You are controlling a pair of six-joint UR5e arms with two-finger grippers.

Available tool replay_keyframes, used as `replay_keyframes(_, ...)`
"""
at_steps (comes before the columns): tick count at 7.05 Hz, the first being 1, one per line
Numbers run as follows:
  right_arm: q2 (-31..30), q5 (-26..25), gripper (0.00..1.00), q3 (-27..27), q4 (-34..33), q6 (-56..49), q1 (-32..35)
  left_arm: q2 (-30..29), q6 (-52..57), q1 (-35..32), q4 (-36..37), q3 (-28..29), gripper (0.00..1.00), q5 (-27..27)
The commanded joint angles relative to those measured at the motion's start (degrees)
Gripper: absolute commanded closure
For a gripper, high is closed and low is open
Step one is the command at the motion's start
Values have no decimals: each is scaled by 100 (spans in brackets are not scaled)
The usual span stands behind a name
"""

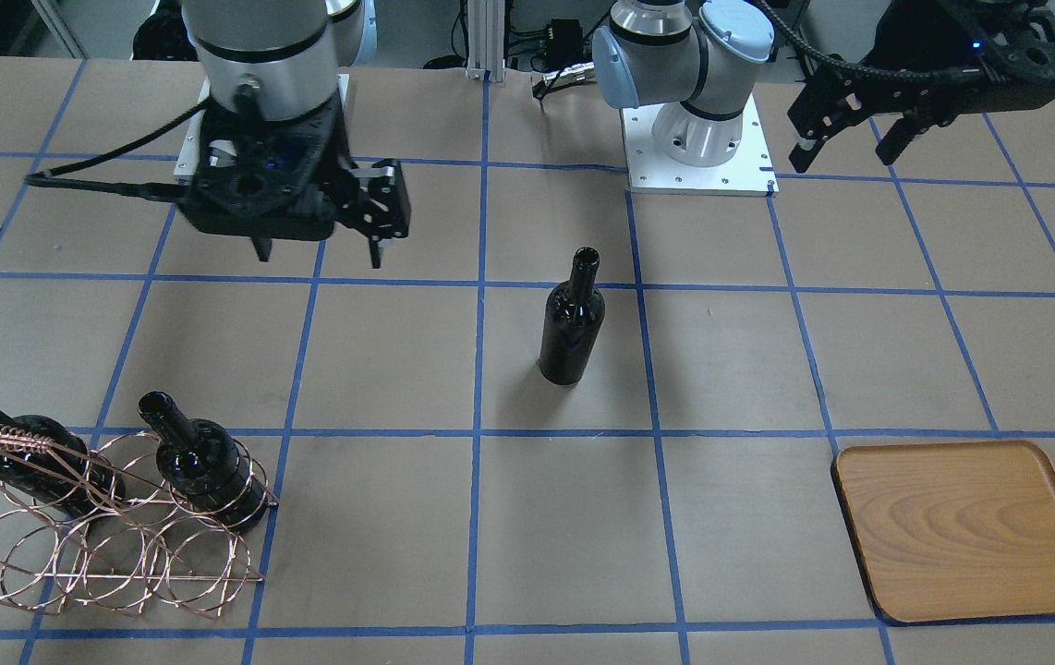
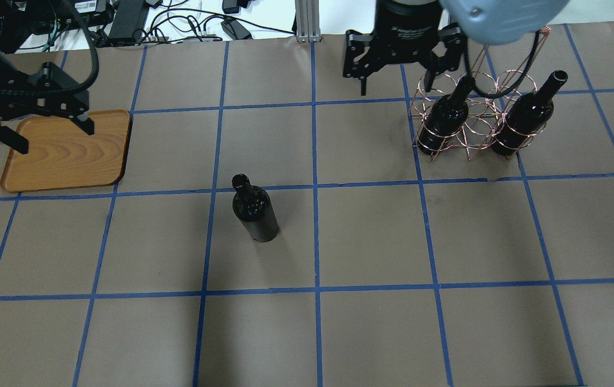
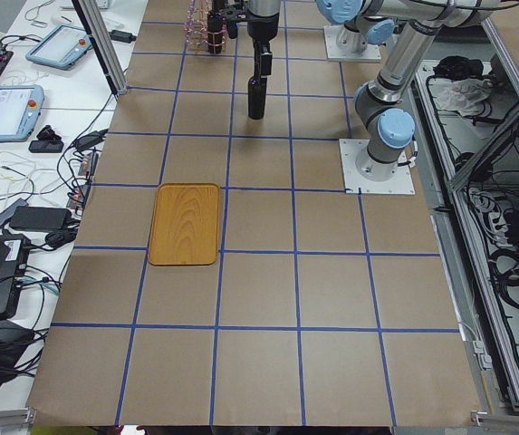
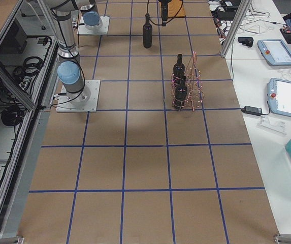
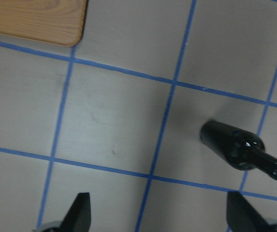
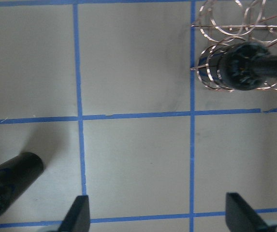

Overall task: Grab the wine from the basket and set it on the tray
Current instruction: 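Move the left gripper over the standing bottle while the right gripper withdraws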

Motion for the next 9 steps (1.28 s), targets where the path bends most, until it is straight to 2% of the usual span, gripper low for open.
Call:
replay_keyframes(1,-186,-26,0,133,33,-431,-462,-293,-1180,-1286,316,-206,1,232)
replay_keyframes(2,-195,-8,0,186,32,-415,-471,-521,-1420,-1762,1050,-486,0,637)
replay_keyframes(3,-195,0,0,196,41,-432,-471,-671,-1727,-2124,1501,-619,0,658)
replay_keyframes(5,-195,44,0,239,-265,-441,-471,-988,-1889,-2320,1558,-647,0,641)
replay_keyframes(9,-204,36,0,257,-293,-441,-471,-1305,-1949,-2321,1706,-700,0,579)
